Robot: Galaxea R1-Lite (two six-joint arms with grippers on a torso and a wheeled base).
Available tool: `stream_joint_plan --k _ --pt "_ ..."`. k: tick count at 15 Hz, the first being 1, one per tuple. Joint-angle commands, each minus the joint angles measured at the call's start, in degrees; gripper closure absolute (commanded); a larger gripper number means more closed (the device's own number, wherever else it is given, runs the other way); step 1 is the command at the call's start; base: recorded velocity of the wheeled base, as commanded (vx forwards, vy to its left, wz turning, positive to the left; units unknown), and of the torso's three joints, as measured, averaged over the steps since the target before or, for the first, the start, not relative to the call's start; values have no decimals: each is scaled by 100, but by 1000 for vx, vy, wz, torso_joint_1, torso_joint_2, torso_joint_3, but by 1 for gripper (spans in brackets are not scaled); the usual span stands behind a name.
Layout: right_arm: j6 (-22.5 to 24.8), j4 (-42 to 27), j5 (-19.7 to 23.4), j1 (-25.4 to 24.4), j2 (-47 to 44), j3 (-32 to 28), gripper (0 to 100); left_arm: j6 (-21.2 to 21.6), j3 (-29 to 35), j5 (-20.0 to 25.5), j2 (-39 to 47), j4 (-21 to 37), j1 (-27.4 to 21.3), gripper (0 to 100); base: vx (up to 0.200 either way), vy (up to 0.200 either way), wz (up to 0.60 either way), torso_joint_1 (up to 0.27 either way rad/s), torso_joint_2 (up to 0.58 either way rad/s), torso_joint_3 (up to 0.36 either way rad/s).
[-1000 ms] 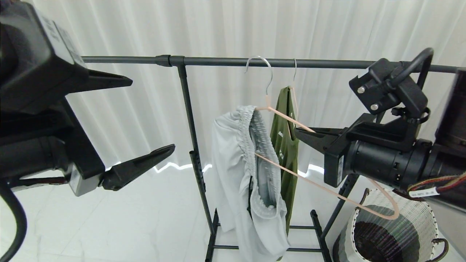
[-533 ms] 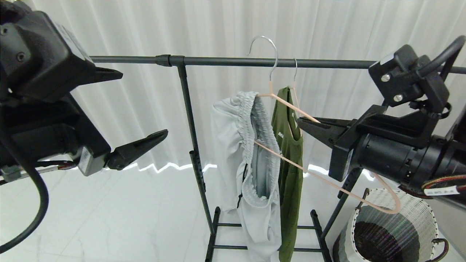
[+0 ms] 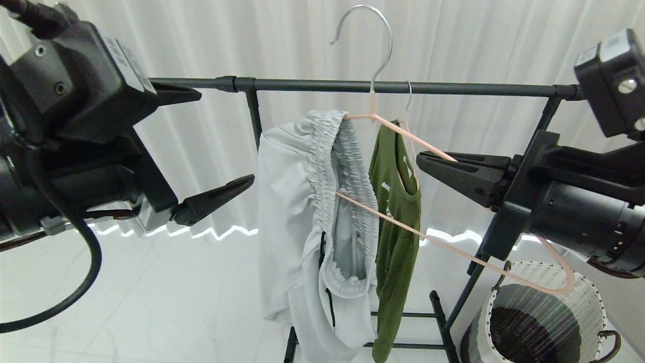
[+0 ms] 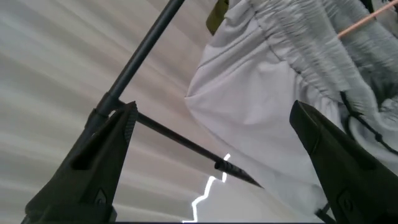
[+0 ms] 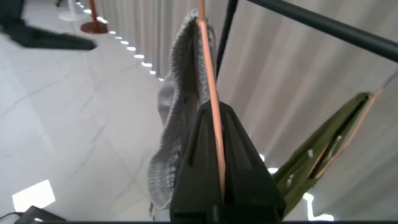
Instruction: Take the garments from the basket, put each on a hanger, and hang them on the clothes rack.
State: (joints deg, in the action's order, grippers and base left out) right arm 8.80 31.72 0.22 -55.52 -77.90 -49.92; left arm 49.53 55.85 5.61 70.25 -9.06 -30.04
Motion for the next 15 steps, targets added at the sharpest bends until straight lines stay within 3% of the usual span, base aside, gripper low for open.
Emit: stream_joint_plan --k 1,4,11,15 --pt "16 1 163 -82 64 26 100 4 -65 178 120 -298 95 0 0 0 0 0 0 0" --pt "16 1 259 -311 47 35 100 13 -232 617 120 -333 86 0 0 0 0 0 0 0" --pt "148 1 259 -961 -6 140 100 13 -276 643 243 -527 77 0 0 0 0 0 0 0" --pt "438 1 453 -1067 -50 140 100 13 -364 670 226 -527 -46 0 0 0 0 0 0 0"
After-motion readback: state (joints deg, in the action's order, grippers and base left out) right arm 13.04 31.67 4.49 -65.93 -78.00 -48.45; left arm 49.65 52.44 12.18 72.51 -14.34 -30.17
